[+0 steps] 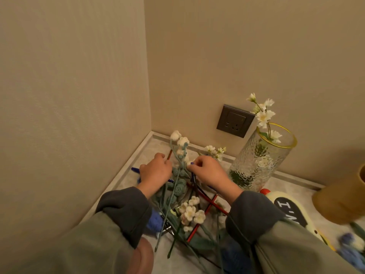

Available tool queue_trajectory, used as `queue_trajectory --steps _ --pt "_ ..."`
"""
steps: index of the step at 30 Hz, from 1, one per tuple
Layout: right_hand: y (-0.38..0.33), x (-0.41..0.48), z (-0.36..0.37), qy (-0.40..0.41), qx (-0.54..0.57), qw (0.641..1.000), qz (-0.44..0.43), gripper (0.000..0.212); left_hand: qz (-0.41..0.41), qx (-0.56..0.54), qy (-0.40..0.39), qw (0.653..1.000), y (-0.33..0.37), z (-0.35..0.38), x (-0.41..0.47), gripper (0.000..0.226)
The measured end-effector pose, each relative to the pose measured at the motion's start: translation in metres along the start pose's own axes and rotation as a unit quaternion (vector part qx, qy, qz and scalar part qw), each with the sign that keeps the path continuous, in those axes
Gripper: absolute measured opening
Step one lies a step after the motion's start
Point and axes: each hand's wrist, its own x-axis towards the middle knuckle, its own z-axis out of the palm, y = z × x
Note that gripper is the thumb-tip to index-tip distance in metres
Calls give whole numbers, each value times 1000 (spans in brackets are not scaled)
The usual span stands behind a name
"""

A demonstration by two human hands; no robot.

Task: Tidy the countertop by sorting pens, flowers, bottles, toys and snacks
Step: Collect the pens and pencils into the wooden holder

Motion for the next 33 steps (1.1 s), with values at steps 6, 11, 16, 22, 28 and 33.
queue_trajectory --steps 6,11,16,22,28,33 --pt "-13 -2 -12 75 93 992 -47 19 -19 -115 26 993 -1 -7 2 43" --pt "-34 -3 -10 78 138 984 -82 21 6 -179 63 982 -9 -18 -5 34" --pt "-53 3 10 -4 63 992 -113 20 -43 -245 47 967 -21 -25 -16 19" --pt "-65 24 48 -64 -42 991 -114 23 -87 -242 14 966 -47 -26 -17 20" --pt "-73 40 77 -89 -122 983 -100 20 -89 -225 17 970 -57 -24 -14 22" --pt "-76 54 89 -139 -130 979 -71 21 -105 -236 7 966 -65 -20 -7 26"
